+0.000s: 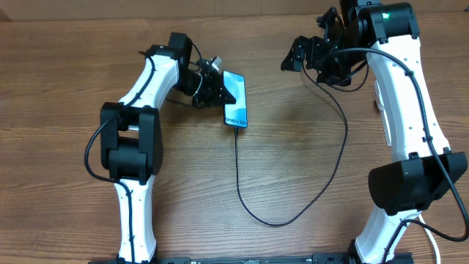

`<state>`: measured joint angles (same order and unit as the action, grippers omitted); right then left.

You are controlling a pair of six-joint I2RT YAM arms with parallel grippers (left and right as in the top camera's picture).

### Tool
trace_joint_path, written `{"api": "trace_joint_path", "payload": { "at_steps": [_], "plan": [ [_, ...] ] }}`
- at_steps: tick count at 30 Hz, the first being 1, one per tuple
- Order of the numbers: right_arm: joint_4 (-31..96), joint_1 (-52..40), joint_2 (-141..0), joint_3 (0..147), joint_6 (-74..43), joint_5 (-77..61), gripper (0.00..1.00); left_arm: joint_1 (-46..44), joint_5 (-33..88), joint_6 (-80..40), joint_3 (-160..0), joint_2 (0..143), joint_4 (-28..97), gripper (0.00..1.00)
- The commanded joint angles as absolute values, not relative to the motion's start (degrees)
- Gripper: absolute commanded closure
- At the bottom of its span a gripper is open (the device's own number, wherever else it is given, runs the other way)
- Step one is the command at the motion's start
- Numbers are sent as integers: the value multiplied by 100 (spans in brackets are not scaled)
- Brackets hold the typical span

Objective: Plug charger to phone and switch on socket
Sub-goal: 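Lower the phone with plugged cable flat onto the table center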

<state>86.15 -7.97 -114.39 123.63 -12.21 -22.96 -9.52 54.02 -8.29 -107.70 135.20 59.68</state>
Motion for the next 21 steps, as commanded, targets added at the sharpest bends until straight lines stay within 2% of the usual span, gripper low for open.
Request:
{"api": "trace_joint_path", "payload": {
  "at_steps": [1,8,12,18,21],
  "plan": [
    [8611,-797,-11225,12414,-1221,-2185,0,-941,5813,-550,-10790,13753,5870,96],
    [8560,-797,-11225,12414,-1227,-2189,0,-941,5701,-626,-10787,14020,5332,96],
    [8560,-797,-11225,12414,-1225,-2187,0,-943,5155,-928,-10787,14055,5256,96],
    [8567,-797,-11225,12414,-1225,-2187,0,-941,4611,-943,-10787,14127,5256,87],
    [8582,-797,-11225,12414,-1223,-2185,0,-941,4431,-943,-10785,14127,5269,76]
  ]
}}
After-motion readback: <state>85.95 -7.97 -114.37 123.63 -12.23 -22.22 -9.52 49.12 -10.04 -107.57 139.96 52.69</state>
